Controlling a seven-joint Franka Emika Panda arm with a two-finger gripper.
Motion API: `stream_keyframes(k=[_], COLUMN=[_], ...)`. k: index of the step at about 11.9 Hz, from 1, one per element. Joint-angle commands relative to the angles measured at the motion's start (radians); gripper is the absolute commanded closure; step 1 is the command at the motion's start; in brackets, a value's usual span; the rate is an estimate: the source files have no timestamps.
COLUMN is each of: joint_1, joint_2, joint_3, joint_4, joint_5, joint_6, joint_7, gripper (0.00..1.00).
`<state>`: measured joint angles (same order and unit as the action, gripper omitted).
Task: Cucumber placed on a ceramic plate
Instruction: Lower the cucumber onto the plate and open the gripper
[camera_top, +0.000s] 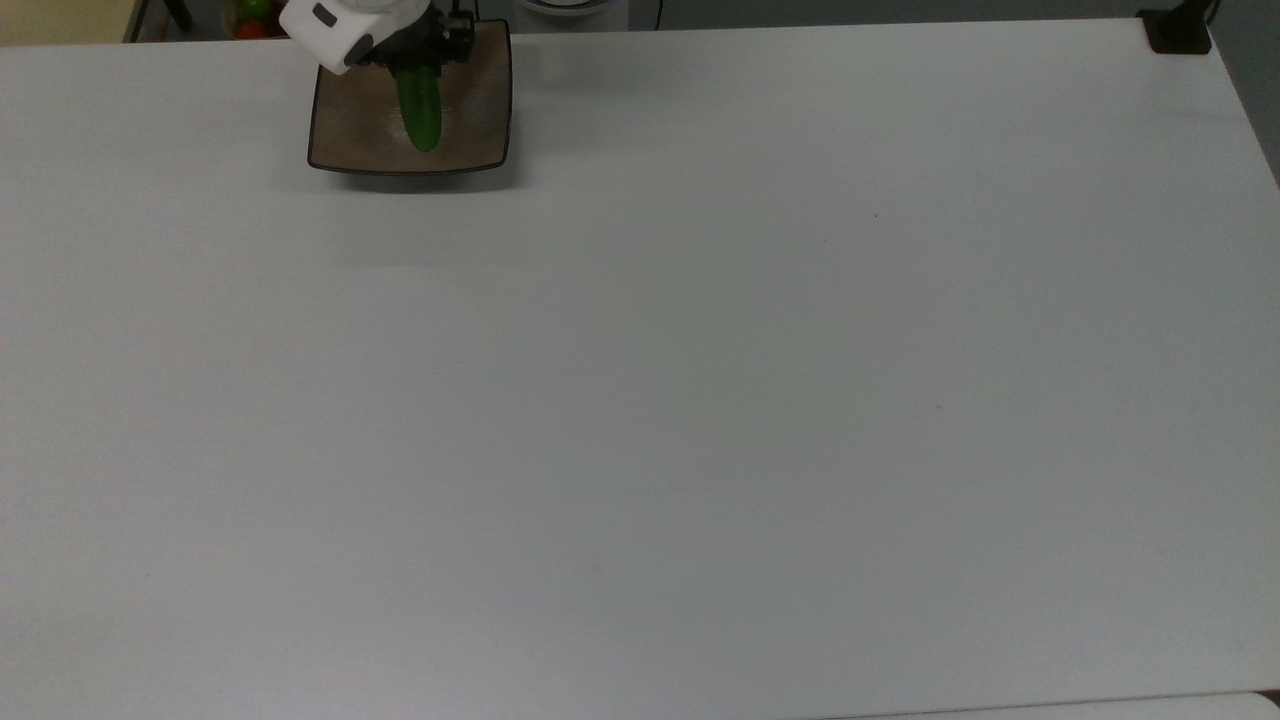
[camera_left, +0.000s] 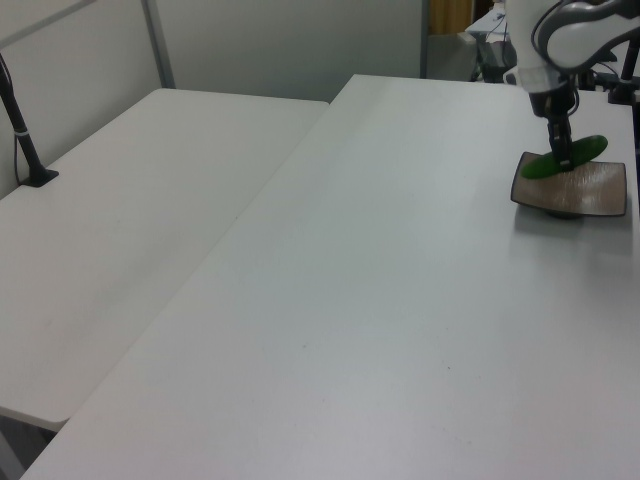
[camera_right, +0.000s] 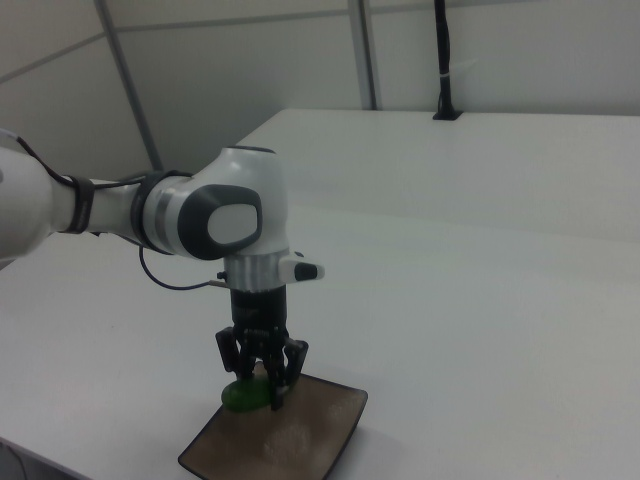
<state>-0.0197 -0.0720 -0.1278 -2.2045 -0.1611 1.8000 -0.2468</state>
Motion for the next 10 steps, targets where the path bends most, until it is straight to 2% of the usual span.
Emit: stream_keyframes(k=[1,5,7,8,9,10], joint_1=[0.011,0.012,0.015,0.017,0.017,0.018], joint_2=[0.014,0.011,0.006,0.004,0.006,0.006], joint_3=[-0.018,-0.018,-0.018,-0.018,-0.018,-0.018], joint_4=[-0.006,0.008,0.054,0.113,0.190,0.263], joint_5=[-0.018,-0.017,-0.002,0.017,0.073,0.165], joint_6=[0.018,0.015,-0.031,-0.054,-0.080,-0.105], joint_7=[-0.017,-0.006,0.023,0.059,0.092,0.113], gripper=[0.01,0.00,0.00,0.00,0.00,0.00])
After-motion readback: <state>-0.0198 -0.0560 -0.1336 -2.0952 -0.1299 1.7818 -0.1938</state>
